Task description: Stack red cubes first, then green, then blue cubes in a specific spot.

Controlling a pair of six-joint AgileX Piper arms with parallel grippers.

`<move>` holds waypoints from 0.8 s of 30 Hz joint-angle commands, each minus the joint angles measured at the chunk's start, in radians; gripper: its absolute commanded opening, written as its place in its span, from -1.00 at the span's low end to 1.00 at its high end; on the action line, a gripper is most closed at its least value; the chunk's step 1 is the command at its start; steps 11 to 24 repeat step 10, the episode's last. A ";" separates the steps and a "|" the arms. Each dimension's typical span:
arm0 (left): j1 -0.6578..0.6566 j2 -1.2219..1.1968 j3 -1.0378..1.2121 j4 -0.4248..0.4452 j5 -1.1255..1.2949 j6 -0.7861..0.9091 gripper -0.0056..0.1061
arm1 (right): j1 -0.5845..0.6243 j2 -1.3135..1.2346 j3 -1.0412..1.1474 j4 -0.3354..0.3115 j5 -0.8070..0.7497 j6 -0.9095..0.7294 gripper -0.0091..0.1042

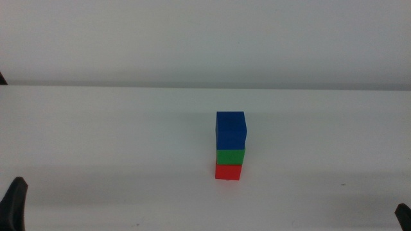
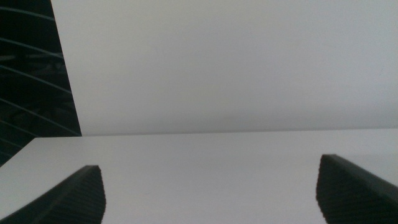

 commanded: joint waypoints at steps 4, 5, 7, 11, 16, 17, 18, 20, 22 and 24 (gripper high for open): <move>0.002 -0.042 0.041 -0.010 -0.023 0.000 0.72 | -0.007 -0.039 0.042 0.013 -0.016 -0.001 0.81; 0.002 -0.042 0.041 -0.010 -0.023 0.000 0.72 | -0.007 -0.039 0.042 0.016 -0.016 -0.001 0.81; 0.002 -0.042 0.041 -0.010 -0.023 0.000 0.72 | -0.007 -0.039 0.042 0.016 -0.016 -0.001 0.81; 0.002 -0.042 0.041 -0.010 -0.023 0.000 0.72 | -0.007 -0.039 0.042 0.016 -0.016 -0.001 0.81; 0.002 -0.042 0.041 -0.010 -0.023 0.000 0.72 | -0.007 -0.039 0.042 0.016 -0.016 -0.001 0.81; 0.002 -0.042 0.041 -0.010 -0.023 0.000 0.72 | -0.007 -0.039 0.042 0.016 -0.016 -0.001 0.81; 0.002 -0.042 0.041 -0.010 -0.023 0.000 0.72 | -0.007 -0.039 0.042 0.016 -0.016 -0.001 0.81; 0.002 -0.042 0.041 -0.010 -0.023 0.000 0.72 | -0.007 -0.039 0.042 0.016 -0.016 -0.001 0.81; 0.002 -0.042 0.041 -0.010 -0.023 0.000 0.72 | -0.007 -0.039 0.042 0.016 -0.016 -0.001 0.81; 0.002 -0.042 0.041 -0.010 -0.023 0.000 0.72 | -0.007 -0.039 0.042 0.016 -0.016 -0.001 0.81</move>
